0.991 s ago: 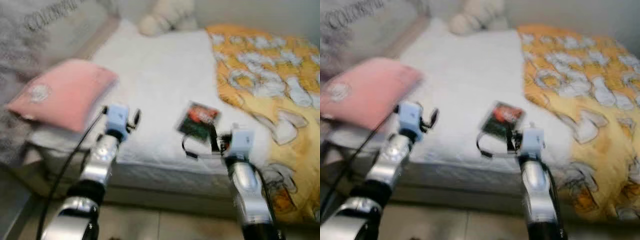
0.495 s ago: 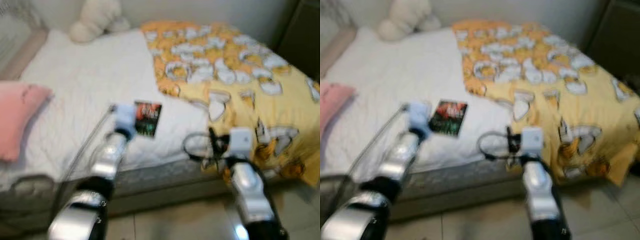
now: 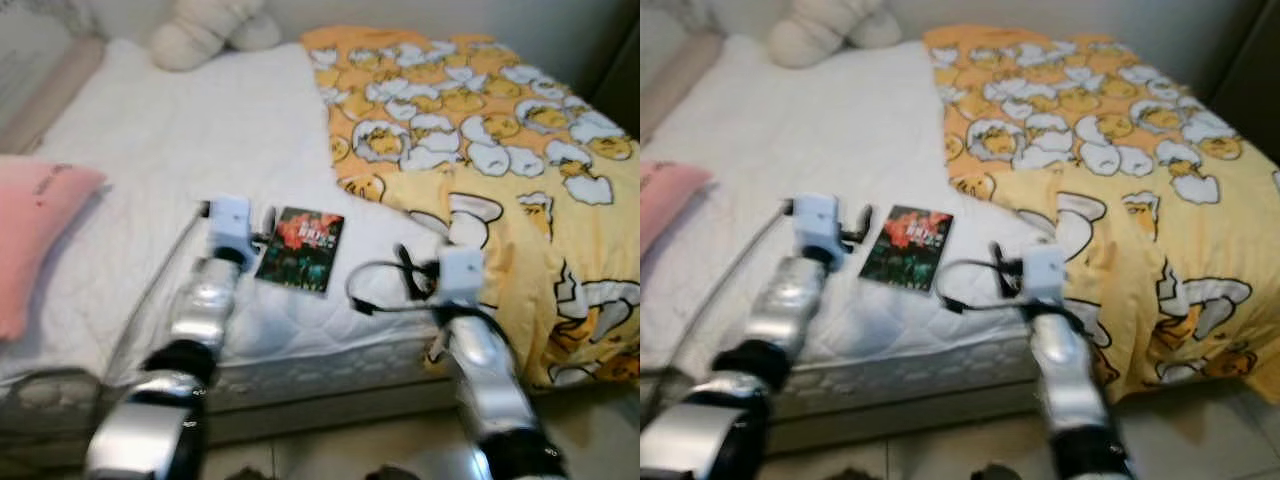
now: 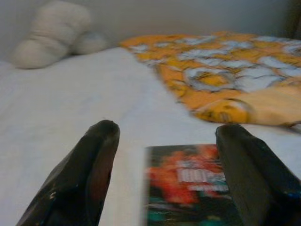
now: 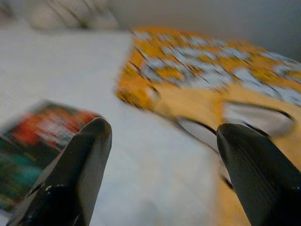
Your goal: Clean up the room
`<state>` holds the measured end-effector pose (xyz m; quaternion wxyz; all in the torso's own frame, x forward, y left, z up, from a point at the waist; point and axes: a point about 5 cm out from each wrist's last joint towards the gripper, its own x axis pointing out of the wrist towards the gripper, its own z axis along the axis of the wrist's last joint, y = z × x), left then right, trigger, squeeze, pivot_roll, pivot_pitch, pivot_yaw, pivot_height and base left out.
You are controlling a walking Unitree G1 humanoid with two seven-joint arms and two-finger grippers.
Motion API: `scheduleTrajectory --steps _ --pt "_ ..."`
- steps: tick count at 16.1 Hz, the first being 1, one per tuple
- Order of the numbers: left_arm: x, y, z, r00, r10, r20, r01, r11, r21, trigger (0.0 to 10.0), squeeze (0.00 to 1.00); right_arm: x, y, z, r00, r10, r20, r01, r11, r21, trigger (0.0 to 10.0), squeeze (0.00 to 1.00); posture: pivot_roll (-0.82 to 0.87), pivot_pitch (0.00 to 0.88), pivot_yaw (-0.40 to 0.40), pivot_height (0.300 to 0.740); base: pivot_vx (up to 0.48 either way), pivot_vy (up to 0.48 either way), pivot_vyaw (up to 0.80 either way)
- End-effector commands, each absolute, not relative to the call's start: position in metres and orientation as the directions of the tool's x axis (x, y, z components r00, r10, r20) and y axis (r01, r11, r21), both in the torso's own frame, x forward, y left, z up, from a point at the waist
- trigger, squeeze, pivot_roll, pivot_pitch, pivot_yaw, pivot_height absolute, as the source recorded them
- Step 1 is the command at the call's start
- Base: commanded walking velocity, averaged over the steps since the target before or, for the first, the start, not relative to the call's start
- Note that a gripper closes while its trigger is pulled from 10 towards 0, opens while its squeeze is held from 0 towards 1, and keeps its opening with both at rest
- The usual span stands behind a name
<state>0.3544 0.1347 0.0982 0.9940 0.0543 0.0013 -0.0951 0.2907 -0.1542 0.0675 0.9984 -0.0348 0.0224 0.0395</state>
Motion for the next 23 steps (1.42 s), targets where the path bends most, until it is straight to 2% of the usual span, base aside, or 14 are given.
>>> scheduleTrajectory --steps 1,5,6,9,12,19,21,23 --pt "0.358 0.147 0.1 0.987 -0.16 -0.025 0.162 0.978 0.133 10.0 0.0 0.29 -0.15 0.069 0.995 0.088 -0.038 -0.091 0.994 -0.064 10.0 0.0 0.0 0.0 -0.016 0.74 0.0 0.476 -0.77" --pt "0.364 0.143 0.103 0.986 -0.161 -0.049 0.166 0.976 0.14 10.0 0.0 0.287 -0.152 0.066 0.995 0.086 -0.059 -0.089 0.994 -0.065 10.0 0.0 -0.01 0.0 -0.019 0.74 0.0 0.479 -0.77" --pt "0.367 0.134 0.104 0.982 -0.175 -0.065 0.184 0.969 0.165 10.0 0.0 0.286 -0.153 0.065 0.995 0.083 -0.056 -0.087 0.994 -0.073 10.0 0.0 -0.02 0.0 -0.015 0.74 0.0 0.476 0.0" --pt "0.367 0.13 0.109 0.981 -0.194 -0.016 0.195 0.975 0.104 10.0 0.0 0.283 -0.155 0.067 0.997 0.07 -0.042 -0.072 0.996 -0.053 10.0 0.0 -0.03 0.0 -0.006 0.74 0.0 0.0 0.0" --pt "0.362 0.127 0.098 0.984 -0.17 -0.056 0.172 0.985 0.035 10.0 0.0 0.281 -0.157 0.066 0.997 0.067 -0.045 -0.07 0.996 -0.049 10.0 0.0 -0.03 0.0 -0.009 0.74 0.423 -0.086 0.0" --pt "0.361 0.131 0.092 0.986 -0.138 -0.091 0.143 0.989 0.048 10.0 0.0 0.278 -0.154 0.065 0.992 0.107 -0.062 -0.11 0.993 -0.048 10.0 0.0 -0.03 0.0 -0.019 0.74 0.463 0.0 0.0" --pt "0.361 0.142 0.088 0.992 -0.055 -0.117 0.062 0.996 0.061 10.0 0.0 0.271 -0.153 0.064 0.988 0.14 -0.068 -0.143 0.989 -0.044 10.0 0.0 -0.05 0.0 -0.031 0.74 0.472 0.0 0.0" --pt "0.358 0.142 0.082 0.991 -0.039 -0.127 0.046 0.998 0.05 10.0 0.0 0.256 -0.152 0.064 0.977 0.203 -0.068 -0.205 0.978 -0.025 10.0 0.0 -0.06 0.017 -0.065 0.74 0.0 0.0 0.0"
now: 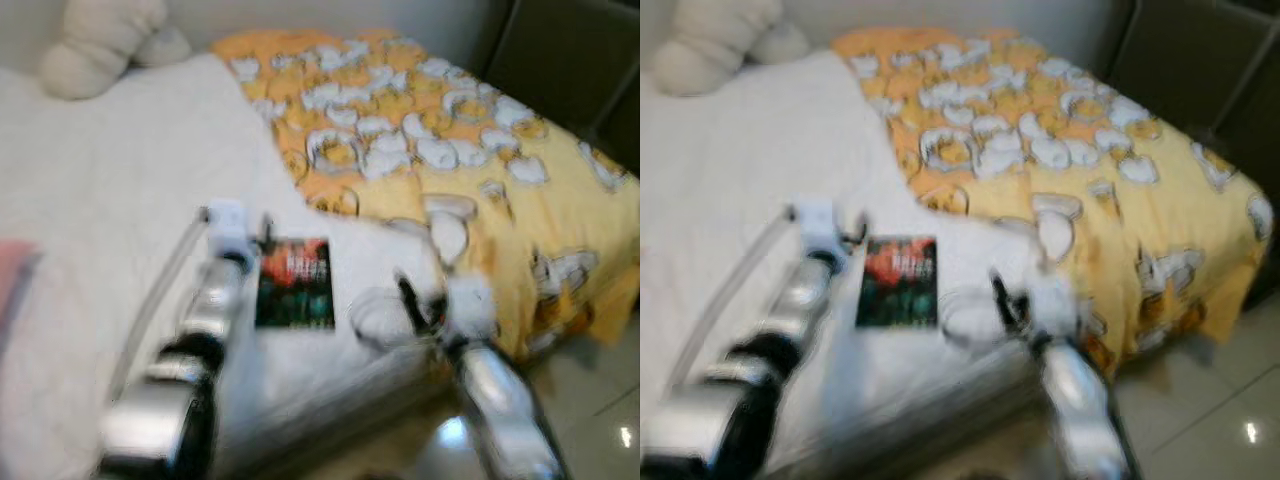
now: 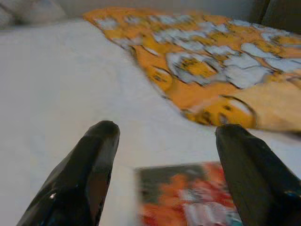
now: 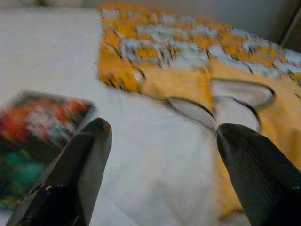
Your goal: Clean up the room
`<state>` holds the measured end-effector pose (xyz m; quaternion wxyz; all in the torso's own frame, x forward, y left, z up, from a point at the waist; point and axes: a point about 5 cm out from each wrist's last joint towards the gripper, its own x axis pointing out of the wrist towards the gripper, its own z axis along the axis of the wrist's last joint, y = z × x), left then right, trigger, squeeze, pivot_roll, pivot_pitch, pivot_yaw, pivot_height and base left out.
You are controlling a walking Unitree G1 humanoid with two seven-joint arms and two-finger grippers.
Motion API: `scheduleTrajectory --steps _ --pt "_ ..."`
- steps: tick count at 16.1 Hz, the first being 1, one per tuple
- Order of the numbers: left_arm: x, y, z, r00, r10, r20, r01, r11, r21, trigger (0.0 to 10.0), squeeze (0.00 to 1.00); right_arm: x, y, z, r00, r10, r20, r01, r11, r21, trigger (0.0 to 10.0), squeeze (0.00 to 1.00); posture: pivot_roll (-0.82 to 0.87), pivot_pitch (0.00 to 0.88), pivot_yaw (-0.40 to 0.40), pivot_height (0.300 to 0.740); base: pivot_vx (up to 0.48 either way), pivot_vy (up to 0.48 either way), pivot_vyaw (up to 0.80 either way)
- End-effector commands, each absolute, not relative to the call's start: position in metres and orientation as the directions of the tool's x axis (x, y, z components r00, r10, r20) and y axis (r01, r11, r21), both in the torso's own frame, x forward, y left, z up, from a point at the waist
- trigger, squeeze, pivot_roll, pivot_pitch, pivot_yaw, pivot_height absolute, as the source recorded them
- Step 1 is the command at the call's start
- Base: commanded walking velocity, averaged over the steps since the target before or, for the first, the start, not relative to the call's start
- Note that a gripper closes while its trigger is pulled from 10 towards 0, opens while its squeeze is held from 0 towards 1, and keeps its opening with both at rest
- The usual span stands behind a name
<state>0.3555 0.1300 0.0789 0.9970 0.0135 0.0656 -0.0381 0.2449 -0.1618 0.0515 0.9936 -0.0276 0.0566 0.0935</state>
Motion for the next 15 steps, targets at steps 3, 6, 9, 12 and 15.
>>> scheduleTrajectory --steps 3,6,9,12,15 --pt "0.344 0.121 0.061 0.976 -0.106 -0.19 0.107 0.994 -0.005 10.0 0.0 0.222 -0.157 0.05 0.961 0.244 -0.133 -0.25 0.968 -0.029 10.0 0.0 -0.12 0.136 -0.123 0.74 0.0 0.0 0.0" --pt "0.342 0.087 0.06 0.963 -0.161 -0.216 0.174 0.984 0.04 10.0 0.0 0.203 -0.143 0.039 0.932 0.294 -0.213 -0.306 0.952 -0.025 10.0 0.0 -0.14 0.178 -0.136 0.74 0.0 0.0 0.0" --pt "0.347 0.091 0.066 0.974 -0.107 -0.199 0.126 0.988 0.088 10.0 0.0 0.196 -0.128 0.042 0.916 0.342 -0.208 -0.353 0.936 -0.015 10.0 0.0 -0.15 0.2 -0.13 0.74 0.0 0.0 0.0" --pt "0.344 0.105 0.058 0.974 -0.061 -0.218 0.096 0.984 0.151 10.0 0.0 0.19 -0.137 0.04 0.923 0.302 -0.238 -0.316 0.949 -0.018 10.0 0.0 -0.16 0.21 -0.123 0.74 0.0 0.0 0.0" --pt "0.338 0.12 0.049 0.971 0.01 -0.24 0.034 0.983 0.179 10.0 0.0 0.184 -0.14 0.039 0.921 0.296 -0.255 -0.312 0.95 -0.023 10.0 0.0 -0.17 0.212 -0.126 0.74 0.0 0.0 0.0"
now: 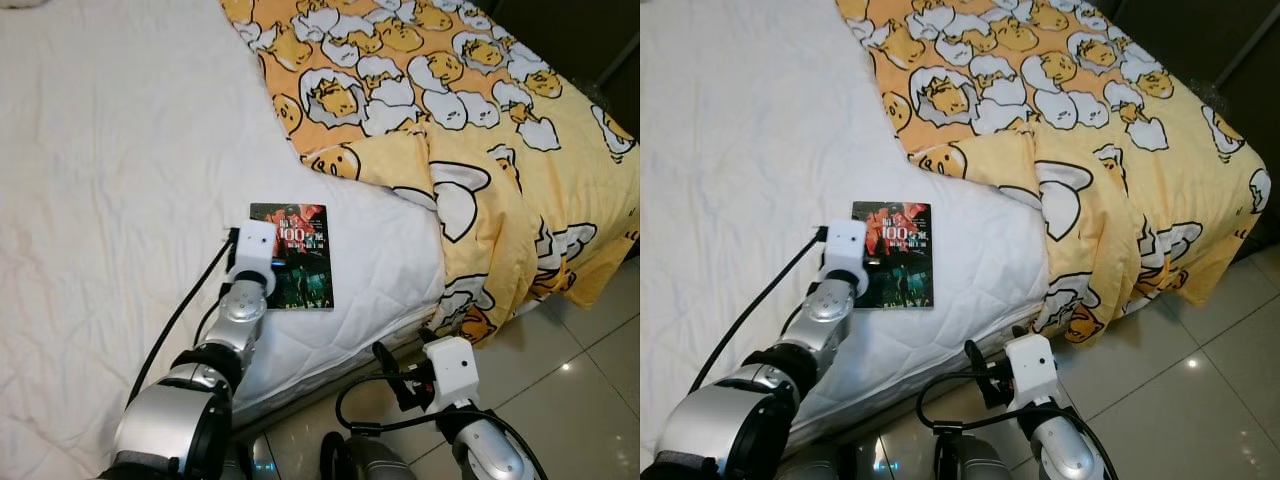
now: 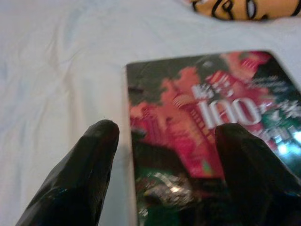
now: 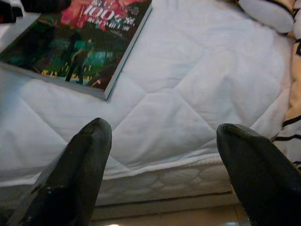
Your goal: Clean up the room
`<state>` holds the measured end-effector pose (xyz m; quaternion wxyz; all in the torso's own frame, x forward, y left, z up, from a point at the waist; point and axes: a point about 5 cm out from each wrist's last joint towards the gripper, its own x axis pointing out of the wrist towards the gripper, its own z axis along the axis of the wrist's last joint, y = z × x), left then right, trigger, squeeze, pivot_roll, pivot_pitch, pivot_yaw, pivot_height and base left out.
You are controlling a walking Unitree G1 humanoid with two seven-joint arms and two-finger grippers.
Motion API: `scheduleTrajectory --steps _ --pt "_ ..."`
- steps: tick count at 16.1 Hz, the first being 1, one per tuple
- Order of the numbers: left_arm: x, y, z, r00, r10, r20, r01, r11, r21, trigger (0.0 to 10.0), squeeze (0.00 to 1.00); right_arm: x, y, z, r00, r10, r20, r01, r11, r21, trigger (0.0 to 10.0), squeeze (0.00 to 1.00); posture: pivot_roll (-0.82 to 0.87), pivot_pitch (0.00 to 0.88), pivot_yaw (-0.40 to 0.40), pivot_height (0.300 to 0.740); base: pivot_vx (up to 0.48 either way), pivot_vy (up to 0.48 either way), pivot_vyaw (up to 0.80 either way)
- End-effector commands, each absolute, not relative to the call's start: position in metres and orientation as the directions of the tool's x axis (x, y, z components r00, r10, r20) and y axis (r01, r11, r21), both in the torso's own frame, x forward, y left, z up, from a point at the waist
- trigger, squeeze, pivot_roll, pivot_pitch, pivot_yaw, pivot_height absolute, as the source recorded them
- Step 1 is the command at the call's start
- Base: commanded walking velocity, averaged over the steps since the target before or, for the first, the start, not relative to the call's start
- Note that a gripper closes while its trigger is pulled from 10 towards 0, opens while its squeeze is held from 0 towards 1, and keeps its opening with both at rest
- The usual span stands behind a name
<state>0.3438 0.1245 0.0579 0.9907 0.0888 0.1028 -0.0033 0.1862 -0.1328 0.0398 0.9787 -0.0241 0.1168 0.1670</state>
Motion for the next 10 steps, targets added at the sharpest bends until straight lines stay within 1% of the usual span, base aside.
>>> scheduleTrajectory --steps 1,3,6,10 --pt "0.335 0.122 0.045 0.966 0.01 -0.26 0.034 0.986 0.166 10.0 0.0 0.184 -0.141 0.04 0.921 0.295 -0.256 -0.31 0.951 -0.02 10.0 0.0 -0.16 0.212 -0.126 0.74 0.0 0.0 0.0" --pt "0.332 0.119 0.04 0.956 -0.023 -0.291 0.053 0.994 0.094 10.0 0.0 0.183 -0.139 0.041 0.912 0.319 -0.258 -0.331 0.944 -0.004 10.0 0.0 -0.16 0.213 -0.132 0.74 0.0 0.0 0.0" --pt "0.33 0.121 0.036 0.95 -0.012 -0.313 0.045 0.994 0.098 10.0 0.0 0.182 -0.138 0.04 0.9 0.342 -0.27 -0.355 0.935 0.0 10.0 0.0 -0.16 0.214 -0.133 0.74 0.0 0.0 0.0" --pt "0.328 0.113 0.032 0.935 -0.083 -0.344 0.114 0.991 0.073 10.0 0.0 0.175 -0.134 0.038 0.886 0.362 -0.289 -0.376 0.927 0.008 10.0 0.0 -0.16 0.216 -0.137 0.74 0.0 0.0 0.0"
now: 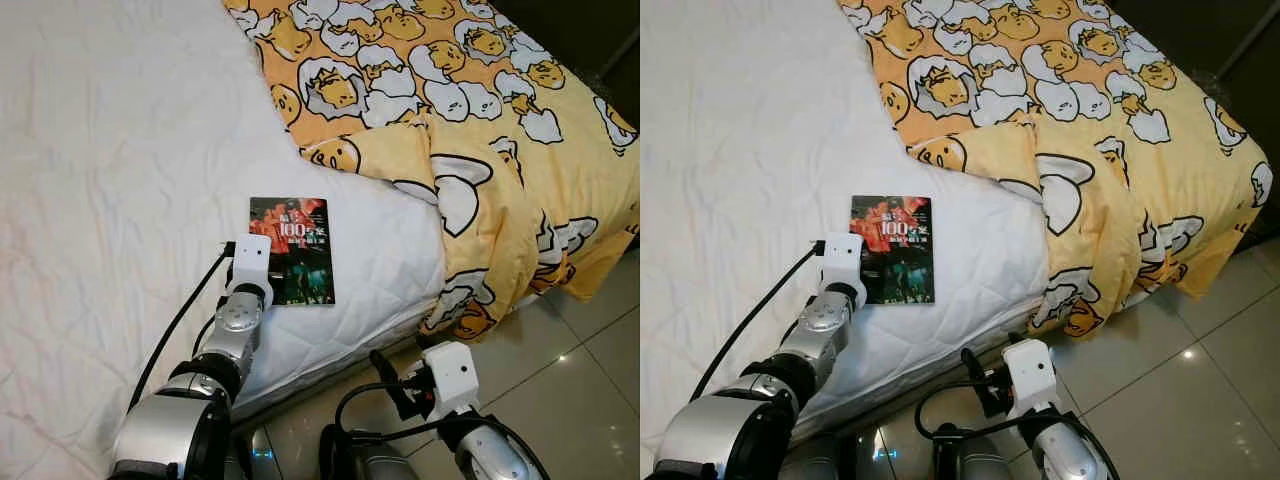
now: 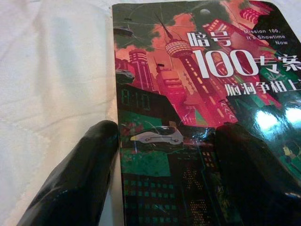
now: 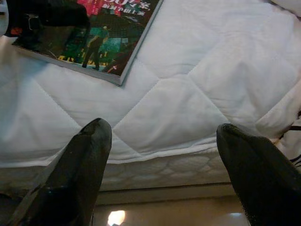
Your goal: Clean up the room
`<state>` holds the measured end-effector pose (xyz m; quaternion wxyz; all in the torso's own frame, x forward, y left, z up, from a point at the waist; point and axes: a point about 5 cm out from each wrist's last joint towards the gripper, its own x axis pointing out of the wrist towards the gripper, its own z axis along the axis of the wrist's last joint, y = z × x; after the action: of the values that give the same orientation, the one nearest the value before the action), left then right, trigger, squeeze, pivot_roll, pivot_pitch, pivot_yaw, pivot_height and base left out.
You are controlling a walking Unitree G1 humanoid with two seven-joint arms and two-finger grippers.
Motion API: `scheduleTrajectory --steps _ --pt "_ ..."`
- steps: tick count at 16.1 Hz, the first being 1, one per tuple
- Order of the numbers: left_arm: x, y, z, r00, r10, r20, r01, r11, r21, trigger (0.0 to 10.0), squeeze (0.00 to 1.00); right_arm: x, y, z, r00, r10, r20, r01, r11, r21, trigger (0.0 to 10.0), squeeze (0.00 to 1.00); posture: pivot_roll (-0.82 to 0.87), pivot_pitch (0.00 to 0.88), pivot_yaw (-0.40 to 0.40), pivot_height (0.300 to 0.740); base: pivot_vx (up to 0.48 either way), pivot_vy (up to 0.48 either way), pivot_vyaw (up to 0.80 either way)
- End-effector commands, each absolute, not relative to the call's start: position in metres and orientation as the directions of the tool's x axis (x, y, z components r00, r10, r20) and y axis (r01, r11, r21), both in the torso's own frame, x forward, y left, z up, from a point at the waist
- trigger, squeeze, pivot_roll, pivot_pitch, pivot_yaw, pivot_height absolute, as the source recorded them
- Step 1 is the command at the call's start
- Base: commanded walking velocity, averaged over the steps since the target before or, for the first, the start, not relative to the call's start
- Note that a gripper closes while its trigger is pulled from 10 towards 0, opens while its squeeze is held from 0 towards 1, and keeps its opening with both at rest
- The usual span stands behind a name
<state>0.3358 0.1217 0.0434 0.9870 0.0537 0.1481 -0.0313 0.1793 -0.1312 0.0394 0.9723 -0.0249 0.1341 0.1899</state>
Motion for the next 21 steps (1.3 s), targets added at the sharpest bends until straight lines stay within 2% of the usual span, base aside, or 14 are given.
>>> scheduleTrajectory --steps 1,2,3,5,8,11,14,18,19,21 --pt "0.323 0.109 0.025 0.911 -0.106 -0.399 0.158 0.982 0.1 10.0 0.0 0.175 -0.134 0.037 0.885 0.361 -0.295 -0.375 0.927 0.008 10.0 0.0 -0.16 0.216 -0.136 0.74 0.0 0.0 0.0" --pt "0.319 0.108 0.018 0.89 -0.112 -0.442 0.17 0.981 0.093 10.0 0.0 0.176 -0.134 0.037 0.884 0.361 -0.297 -0.376 0.927 0.008 10.0 0.0 -0.16 0.216 -0.135 0.74 0.0 0.0 0.0" --pt "0.313 0.11 0.011 0.864 -0.099 -0.493 0.155 0.985 0.075 0.0 0.0 0.177 -0.135 0.037 0.884 0.36 -0.298 -0.375 0.927 0.007 10.0 0.0 -0.17 0.216 -0.135 0.74 0.0 0.0 0.0" --pt "0.31 0.114 0.005 0.838 -0.087 -0.538 0.115 0.993 0.019 0.0 0.0 0.18 -0.136 0.038 0.887 0.354 -0.297 -0.369 0.93 0.007 10.0 0.0 -0.17 0.213 -0.129 0.74 0.0 0.0 0.0" --pt "0.305 0.114 -0.001 0.799 -0.105 -0.591 0.155 0.987 0.034 0.0 0.0 0.181 -0.135 0.039 0.888 0.351 -0.296 -0.365 0.931 0.009 10.0 0.0 -0.17 0.217 -0.129 0.74 0.0 0.0 0.0" --pt "0.297 0.115 -0.01 0.75 -0.112 -0.652 0.132 0.991 -0.019 0.0 0.0 0.181 -0.137 0.038 0.888 0.345 -0.304 -0.361 0.933 0.003 10.0 0.0 -0.17 0.218 -0.129 0.74 0.0 0.0 0.0" --pt "0.297 0.114 -0.009 0.754 -0.123 -0.645 0.146 0.989 -0.018 0.0 0.0 0.182 -0.138 0.038 0.889 0.34 -0.306 -0.357 0.934 0.002 10.0 0.0 -0.17 0.219 -0.128 0.74 0.0 0.0 0.0" --pt "0.312 0.121 0.006 0.83 -0.085 -0.552 0.083 0.996 -0.029 0.0 0.0 0.185 -0.136 0.039 0.889 0.342 -0.303 -0.359 0.933 0.001 10.0 0.0 -0.16 0.217 -0.127 0.74 0.0 0.0 0.0" --pt "0.314 0.12 0.008 0.824 -0.115 -0.555 0.082 0.993 -0.084 0.0 0.0 0.186 -0.136 0.04 0.891 0.342 -0.3 -0.358 0.934 0.001 10.0 0.0 -0.17 0.221 -0.129 0.74 0.0 0.0 0.0" --pt "0.313 0.108 0.009 0.81 -0.183 -0.557 0.159 0.983 -0.091 0.0 0.0 0.185 -0.139 0.04 0.891 0.337 -0.304 -0.353 0.936 0.005 10.0 0.0 -0.15 0.234 -0.141 0.74 0.0 0.0 0.0"
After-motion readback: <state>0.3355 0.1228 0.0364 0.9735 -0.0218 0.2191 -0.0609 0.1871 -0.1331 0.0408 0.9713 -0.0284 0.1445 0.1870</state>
